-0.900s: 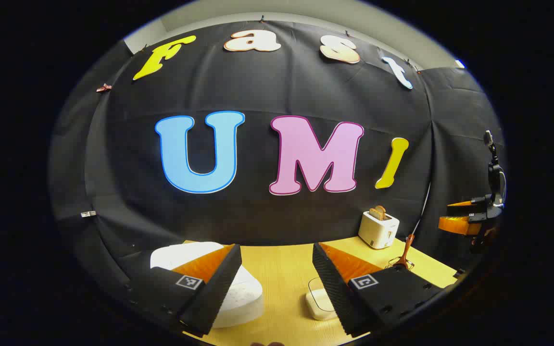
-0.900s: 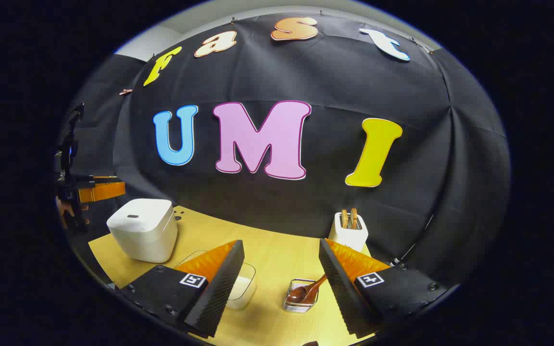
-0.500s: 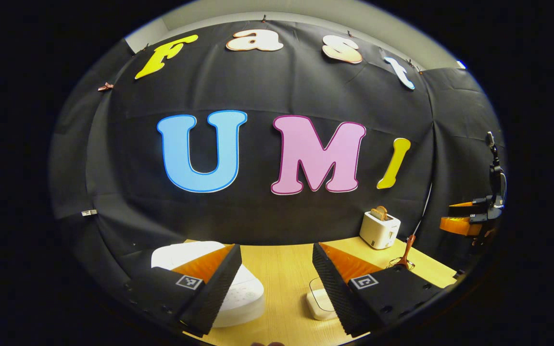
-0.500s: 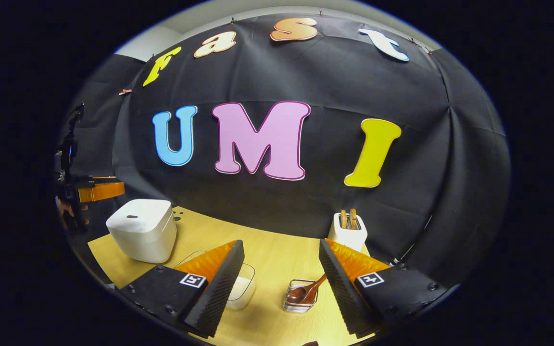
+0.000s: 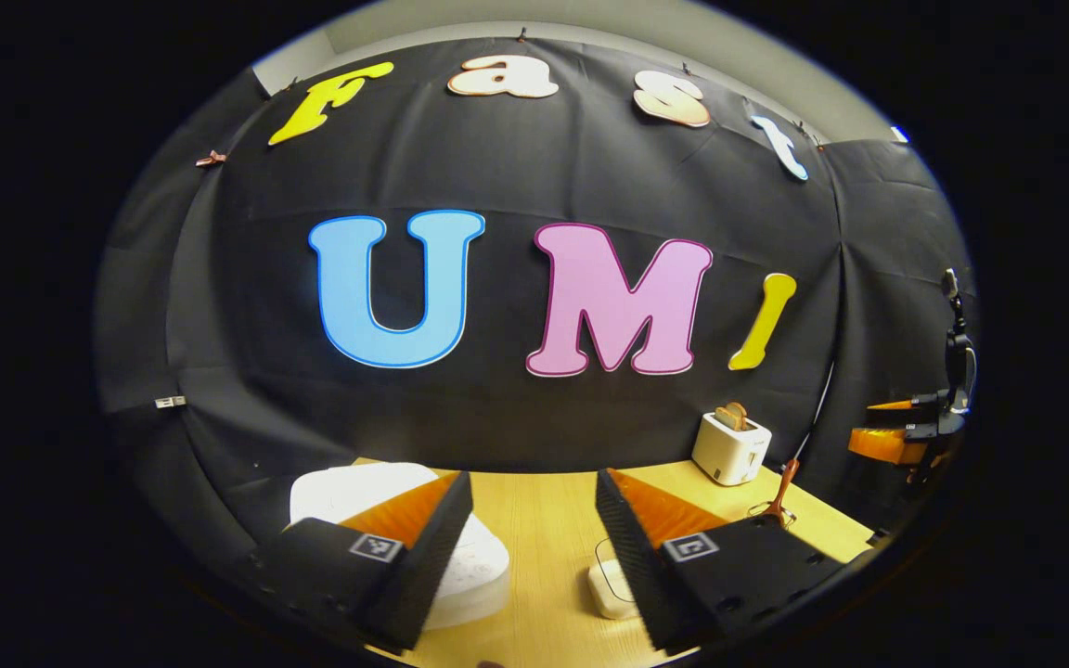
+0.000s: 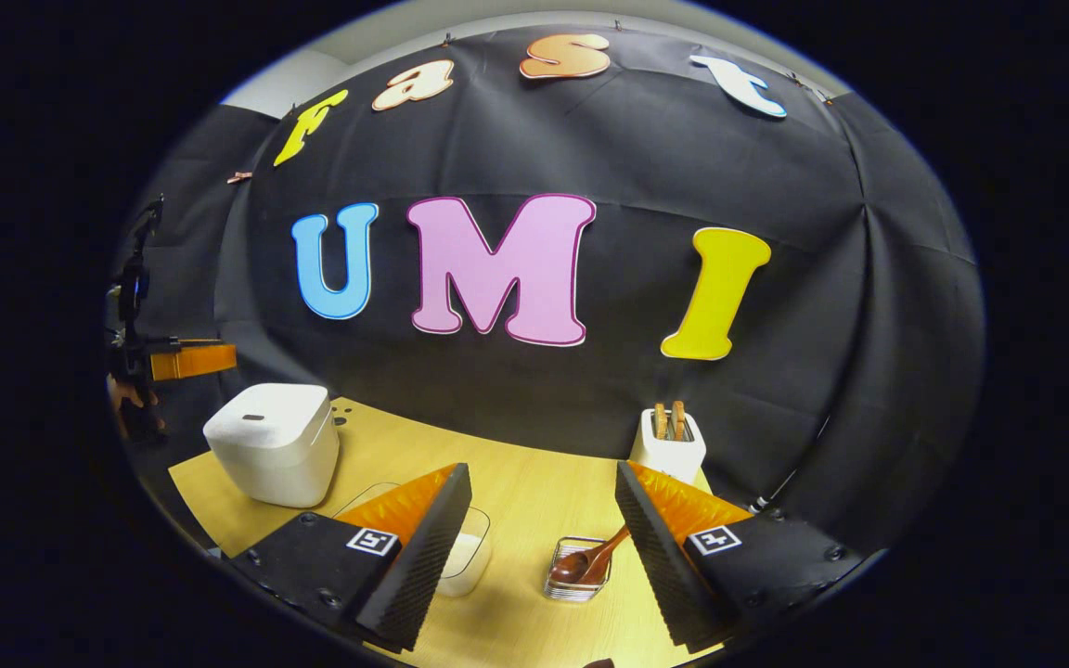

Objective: Close the left gripper, press the button to open the rice cooker; take a wooden spoon from the chopstick holder with the right hand, scoop a spoonful of rice and pour it into the rice cooker, then put the wooden spoon back into the chopstick holder.

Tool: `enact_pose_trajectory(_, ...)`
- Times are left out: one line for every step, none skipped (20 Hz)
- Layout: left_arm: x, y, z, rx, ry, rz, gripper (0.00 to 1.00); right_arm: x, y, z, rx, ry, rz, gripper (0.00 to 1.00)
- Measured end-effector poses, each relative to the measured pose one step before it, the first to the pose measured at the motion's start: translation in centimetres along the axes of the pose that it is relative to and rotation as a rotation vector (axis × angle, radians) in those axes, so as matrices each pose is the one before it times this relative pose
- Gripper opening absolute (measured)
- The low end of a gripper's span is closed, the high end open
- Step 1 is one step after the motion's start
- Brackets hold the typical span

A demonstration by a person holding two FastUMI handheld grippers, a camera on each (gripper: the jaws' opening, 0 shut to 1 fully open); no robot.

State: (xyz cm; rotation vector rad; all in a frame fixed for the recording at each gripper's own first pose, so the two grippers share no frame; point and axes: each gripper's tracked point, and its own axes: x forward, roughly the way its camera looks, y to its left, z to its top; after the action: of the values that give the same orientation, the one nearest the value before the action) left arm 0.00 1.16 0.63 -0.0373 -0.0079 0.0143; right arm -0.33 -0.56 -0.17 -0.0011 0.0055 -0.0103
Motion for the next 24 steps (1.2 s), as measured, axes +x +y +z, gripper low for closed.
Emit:
enact_pose_trajectory(0.395,0.409,0.316,0.02417,0.00673,-0.00604,0.69,-0.026,-0.037,-0.037,0.00226,0.00121,-0.00152,0.97)
enact_pose_trajectory(0.11,0.441,-0.162,0.02302,0.01222,0.00469,0.63,0.001,-0.039,-0.005,0.00123,-0.001,-0.00162,0.97)
enact_pose_trajectory(0.245,0.804,-0.232,0.01518,0.01793,0.00923,0.5,-0.009,-0.095,-0.025,-0.00008,0.00018,-0.00277,0.97)
enact_pose_trajectory(0.364,0.674,-0.544,-0.00017,0.02164,0.00237,0.37,-0.088,-0.027,0.046,-0.0004,-0.00089,-0.00163,0.97)
enact_pose_trajectory(0.3,0.731,-0.202,-0.01346,0.01423,0.00511,0.19,-0.083,-0.084,0.011,-0.0004,0.00031,-0.00435,0.97)
enact_pose_trajectory(0.27,0.801,-0.353,-0.01457,0.01775,0.01157,0.12,-0.102,-0.174,-0.02,0.00147,-0.00049,-0.00498,0.97)
enact_pose_trajectory(0.649,1.73,-0.684,-0.01099,0.02114,0.03827,0.06,-0.067,-0.142,-0.136,0.00086,0.00152,-0.00543,0.97)
enact_pose_trajectory(0.479,1.163,-0.512,-0.01011,0.01493,0.0244,0.05,-0.148,-0.164,-0.02,0.00006,0.0012,-0.00592,0.97)
enact_pose_trajectory(0.566,1.155,-0.781,-0.01053,0.02157,0.02058,0.05,-0.117,-0.209,-0.026,-0.0016,0.00073,-0.00789,0.97)
enact_pose_trajectory(0.651,0.874,-0.921,-0.00868,0.02828,0.0127,0.05,-0.162,-0.264,-0.105,-0.00231,0.00221,-0.00853,0.97)
enact_pose_trajectory(1.383,1.466,-1.977,-0.01649,0.05835,0.0199,0.05,-0.121,-0.397,-0.269,0.00212,0.00585,-0.01534,0.97)
enact_pose_trajectory(0.654,0.57,-1.098,-0.01339,0.03237,0.00314,0.05,-0.071,-0.174,-0.089,0.00524,0.00411,-0.00873,0.97)
enact_pose_trajectory(0.729,0.359,-0.748,-0.01185,0.03032,-0.0025,0.05,-0.061,-0.245,-0.093,0.00429,0.00152,-0.00739,0.97)
enact_pose_trajectory(0.787,0.259,-0.954,0.00231,0.03065,-0.00191,0.05,-0.09,-0.142,0.028,0.00077,-0.0001,-0.00988,0.97)
enact_pose_trajectory(0.463,0.202,-0.533,0.0105,0.01989,0.00081,0.05,-0.075,-0.09,0.017,-0.00094,0.00017,-0.00452,0.97)
enact_pose_trajectory(0.771,0.236,-0.918,0.01414,0.02171,0.00174,0.05,-0.064,-0.208,-0.074,-0.00494,0.00107,-0.01131,0.97)
enact_pose_trajectory(0.594,0.115,-0.532,0.0083,0.01693,0.00323,0.05,-0.115,-0.133,-0.059,-0.00067,0.00133,-0.00646,0.97)
enact_pose_trajectory(0.338,0.276,-0.272,0.00324,0.01118,0.0058,0.05,-0.072,-0.008,0.054,0.00068,0.00094,-0.00439,0.97)
enact_pose_trajectory(0.349,0.084,-0.367,0.00044,0.00847,-0.0008,0.05,-0.123,-0.036,0.003,-0.00155,0.00081,-0.00627,0.97)
enact_pose_trajectory(0.385,0.268,-0.312,0.00295,0.01183,0.00493,0.05,-0.081,-0.151,-0.057,-0.0034,0.00316,-0.00653,0.97)
enact_pose_trajectory(0.345,0.11,-0.153,0.00194,0.00055,0.00198,0.05,-0.007,-0.023,-0.057,-0.00067,0.00272,-0.00429,0.97)
enact_pose_trajectory(0.477,0.178,-0.332,-0.00159,0.00976,-0.00575,0.05,-0.091,0.044,0.033,-0.00006,0.00111,-0.00259,0.97)
enact_pose_trajectory(0.211,0.112,-0.389,0.00077,0.01316,-0.00058,0.05,-0.066,0.148,0.105,-0.00231,0.00005,-0.00196,0.97)
enact_pose_trajectory(0.19,0.196,-0.434,0.00565,0.00534,0.00238,0.08,-0.026,0.117,-0.039,-0.00202,0.00009,0.0006,0.97)
